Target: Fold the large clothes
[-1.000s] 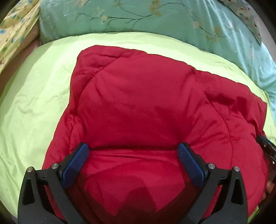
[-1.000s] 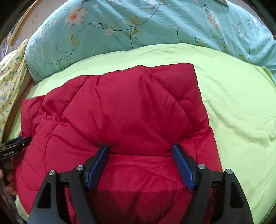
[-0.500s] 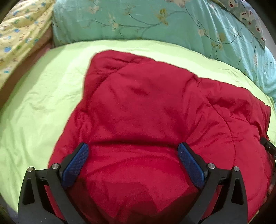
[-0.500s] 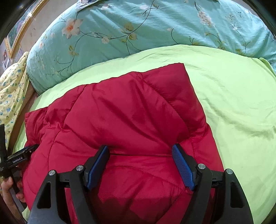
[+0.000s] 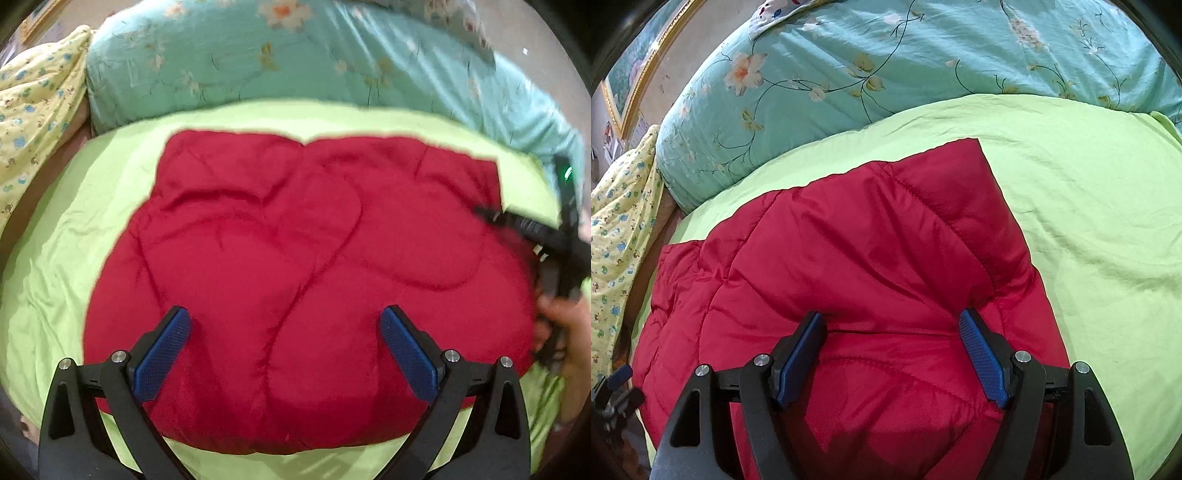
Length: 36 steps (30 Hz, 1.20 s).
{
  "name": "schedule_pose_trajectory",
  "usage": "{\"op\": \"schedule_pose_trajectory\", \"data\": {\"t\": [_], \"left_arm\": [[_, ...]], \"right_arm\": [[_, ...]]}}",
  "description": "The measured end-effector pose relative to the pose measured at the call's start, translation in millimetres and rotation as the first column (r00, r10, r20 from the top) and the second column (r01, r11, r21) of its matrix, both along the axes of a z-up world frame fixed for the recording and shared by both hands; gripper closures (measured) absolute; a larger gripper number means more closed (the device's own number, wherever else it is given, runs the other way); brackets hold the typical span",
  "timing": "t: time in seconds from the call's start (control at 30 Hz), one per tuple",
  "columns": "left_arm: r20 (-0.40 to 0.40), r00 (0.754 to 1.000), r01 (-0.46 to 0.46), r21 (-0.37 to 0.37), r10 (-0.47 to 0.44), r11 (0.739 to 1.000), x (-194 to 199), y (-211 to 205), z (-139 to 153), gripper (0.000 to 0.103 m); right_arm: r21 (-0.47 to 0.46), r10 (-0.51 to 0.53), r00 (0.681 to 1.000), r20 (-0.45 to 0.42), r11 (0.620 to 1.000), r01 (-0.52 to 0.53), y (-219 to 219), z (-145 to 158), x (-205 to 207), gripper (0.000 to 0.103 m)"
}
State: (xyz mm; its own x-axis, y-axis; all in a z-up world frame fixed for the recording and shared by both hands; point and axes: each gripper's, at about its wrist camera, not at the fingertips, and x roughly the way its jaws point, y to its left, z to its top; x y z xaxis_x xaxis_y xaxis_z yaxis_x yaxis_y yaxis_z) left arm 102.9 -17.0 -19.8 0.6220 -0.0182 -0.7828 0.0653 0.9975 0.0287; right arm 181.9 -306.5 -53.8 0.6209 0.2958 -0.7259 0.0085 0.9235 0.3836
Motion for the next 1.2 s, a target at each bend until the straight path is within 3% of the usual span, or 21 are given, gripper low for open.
{"op": "schedule_pose_trajectory", "data": {"t": [0.13, 0.5, 0.63, 0.77, 0.83, 1.2], "left_arm": [[0.006, 1.0, -0.026, -0.082, 0.027, 0.996, 8.4, 18.7, -25.6, 0.0], [0.056, 0.998, -0.007, -0.085, 0.012, 0.996, 4.3, 16.3, -30.4, 0.0], [0.06, 0.998, -0.006, -0.085, 0.011, 0.996, 1.4, 16.1, -31.0, 0.0], [0.06, 0.998, -0.009, -0.071, 0.013, 0.997, -1.2, 14.6, -29.3, 0.0], [0.061, 0.998, -0.009, -0.066, 0.013, 0.998, -6.0, 14.7, -24.9, 0.0], [0.061, 0.998, -0.021, -0.011, 0.022, 1.0, -41.2, 22.1, -7.2, 0.0]], "right_arm": [[-0.005, -0.002, 1.0, 0.023, 1.0, 0.002, 2.4, 7.2, -6.5, 0.024], [-0.116, 0.042, 0.988, 0.151, 0.993, -0.024, 26.8, 53.3, -79.7, 0.019], [-0.166, 0.069, 0.989, 0.129, 0.985, -0.047, 48.1, 43.5, -114.1, 0.018], [-0.31, 0.07, 0.996, 0.059, 0.95, -0.049, 69.0, 27.3, -117.7, 0.017], [-0.336, 0.06, 0.997, 0.038, 0.941, -0.044, 70.2, 22.8, -111.4, 0.012], [-0.326, 0.021, 0.999, 0.037, 0.945, -0.008, 65.6, 17.0, -110.5, 0.009]]}}
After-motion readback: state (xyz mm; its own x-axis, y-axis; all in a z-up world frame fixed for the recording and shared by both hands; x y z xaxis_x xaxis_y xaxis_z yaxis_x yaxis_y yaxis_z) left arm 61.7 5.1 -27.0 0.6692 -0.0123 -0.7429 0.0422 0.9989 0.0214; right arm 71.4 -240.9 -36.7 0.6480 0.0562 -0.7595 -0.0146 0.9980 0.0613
